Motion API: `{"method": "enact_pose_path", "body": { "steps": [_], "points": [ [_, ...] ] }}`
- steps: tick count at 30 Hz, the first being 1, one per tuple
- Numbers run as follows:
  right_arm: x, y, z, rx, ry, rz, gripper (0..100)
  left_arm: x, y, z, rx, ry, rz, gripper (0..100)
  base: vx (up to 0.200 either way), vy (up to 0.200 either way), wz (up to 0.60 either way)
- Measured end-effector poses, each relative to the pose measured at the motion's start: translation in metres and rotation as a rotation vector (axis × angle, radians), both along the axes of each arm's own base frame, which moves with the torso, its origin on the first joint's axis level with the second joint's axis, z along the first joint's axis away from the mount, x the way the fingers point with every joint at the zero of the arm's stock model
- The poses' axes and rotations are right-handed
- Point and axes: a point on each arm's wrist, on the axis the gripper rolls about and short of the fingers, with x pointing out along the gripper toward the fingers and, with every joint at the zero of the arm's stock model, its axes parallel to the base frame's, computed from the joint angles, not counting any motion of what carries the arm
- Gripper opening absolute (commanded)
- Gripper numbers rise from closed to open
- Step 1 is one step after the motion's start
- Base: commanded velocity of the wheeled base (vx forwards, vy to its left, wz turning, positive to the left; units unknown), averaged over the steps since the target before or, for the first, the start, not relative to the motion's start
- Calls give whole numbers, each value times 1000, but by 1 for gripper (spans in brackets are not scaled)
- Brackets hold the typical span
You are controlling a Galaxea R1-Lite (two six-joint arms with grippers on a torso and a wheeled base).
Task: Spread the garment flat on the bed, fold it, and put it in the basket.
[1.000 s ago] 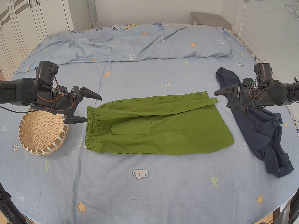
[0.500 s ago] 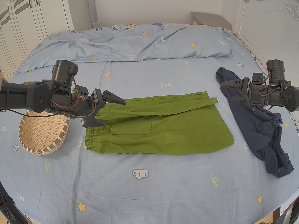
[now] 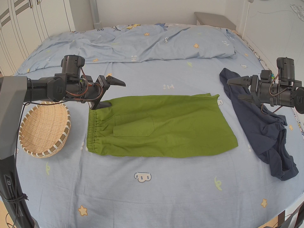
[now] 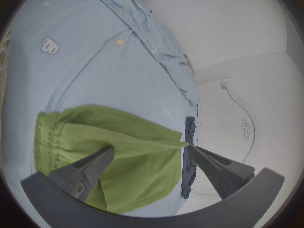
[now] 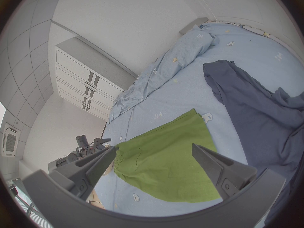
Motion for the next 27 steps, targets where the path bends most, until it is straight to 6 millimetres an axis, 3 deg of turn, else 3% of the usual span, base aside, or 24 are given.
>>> {"method": "enact_pose_path", "body": {
  "steps": [7, 14, 17, 22, 27],
  "points": [
    [-6, 1, 5, -4, -16, 0, 100, 36, 24, -10, -46, -12, 85, 100, 0, 0, 0],
    [-9, 1, 7, -5, -23, 0, 100, 40, 28, -19, -49, 16, 97, 100, 0, 0, 0],
    [-9, 1, 7, -5, -23, 1, 100, 31, 30, -9, -50, 12, 97, 100, 0, 0, 0],
    [-11, 1, 8, -4, -27, 3, 100, -2, 35, 20, -51, -9, 96, 100, 0, 0, 0],
    [-14, 0, 11, -3, -34, 5, 100, -41, 41, 17, -17, 34, 87, 100, 0, 0, 0]
  ]
}}
